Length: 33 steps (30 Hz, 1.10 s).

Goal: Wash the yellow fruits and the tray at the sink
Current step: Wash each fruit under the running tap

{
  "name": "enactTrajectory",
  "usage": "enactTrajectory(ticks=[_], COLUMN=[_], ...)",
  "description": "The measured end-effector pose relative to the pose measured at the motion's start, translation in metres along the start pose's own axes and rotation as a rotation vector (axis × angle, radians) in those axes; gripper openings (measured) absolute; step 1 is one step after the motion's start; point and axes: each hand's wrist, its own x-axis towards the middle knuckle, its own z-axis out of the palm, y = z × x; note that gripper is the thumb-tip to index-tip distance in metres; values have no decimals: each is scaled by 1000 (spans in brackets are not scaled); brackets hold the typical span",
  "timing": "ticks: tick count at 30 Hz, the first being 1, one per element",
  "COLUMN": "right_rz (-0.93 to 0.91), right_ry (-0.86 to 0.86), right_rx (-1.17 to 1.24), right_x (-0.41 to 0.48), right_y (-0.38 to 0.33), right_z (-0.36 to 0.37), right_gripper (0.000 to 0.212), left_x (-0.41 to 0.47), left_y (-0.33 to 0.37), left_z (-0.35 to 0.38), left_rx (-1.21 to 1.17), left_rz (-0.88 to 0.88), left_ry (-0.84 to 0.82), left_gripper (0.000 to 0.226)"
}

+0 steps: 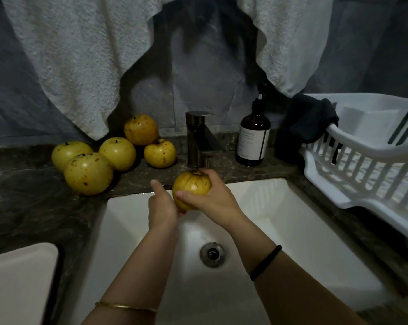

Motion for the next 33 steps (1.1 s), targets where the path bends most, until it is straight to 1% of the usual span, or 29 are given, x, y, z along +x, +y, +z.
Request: enactTrajectory(ticks=[2,5,10,14,18,20,22,24,25,27,28,30,32,33], right_rz=[-14,-24,-16,34,103,121,125,138,160,231,291,439,547,587], right_ry=[-8,-15,-16,18,52,59,50,53,60,73,69,5,-115,-179], right_rx=[-9,-32,-63,-60,-25,-13,14,68,114,260,354,551,692,725], right_x=[-1,-1,-1,-2,-2,0,1,4,6,9,10,10,7,5], right_y=[0,1,2,0,-2,-1,-2,-1,-1,1,2,2,0,1], right_z=[0,3,5,2,-1,-2,-1,-1,-1,0,0,-2,-6,-6], right_gripper=[78,83,88,94,93,88,75,64,62,65,70,82,80,80], left_x=[0,-1,3,2,1,1,1,2,2,0,-2,-7,-7,-7], left_y=[-1,0,-2,-3,-2,-2,-2,-2,-2,-1,0,2,2,3], left_z=[1,2,3,5,5,5,6,6,5,4,3,4,4,3], left_rx=[-24,-44,-66,-74,-45,-50,-67,-81,-95,-128,-140,-153,-155,-150], left_rz=[-34,-75,-92,-90,-60,-61,-78,-88,-89,-92,-92,-96,-103,-100], left_ry=[-14,-35,-57,-84,-73,-69,-58,-44,-33,-16,-14,-15,5,27], left_gripper=[75,73,71,73,71,71,72,73,72,71,70,69,69,68])
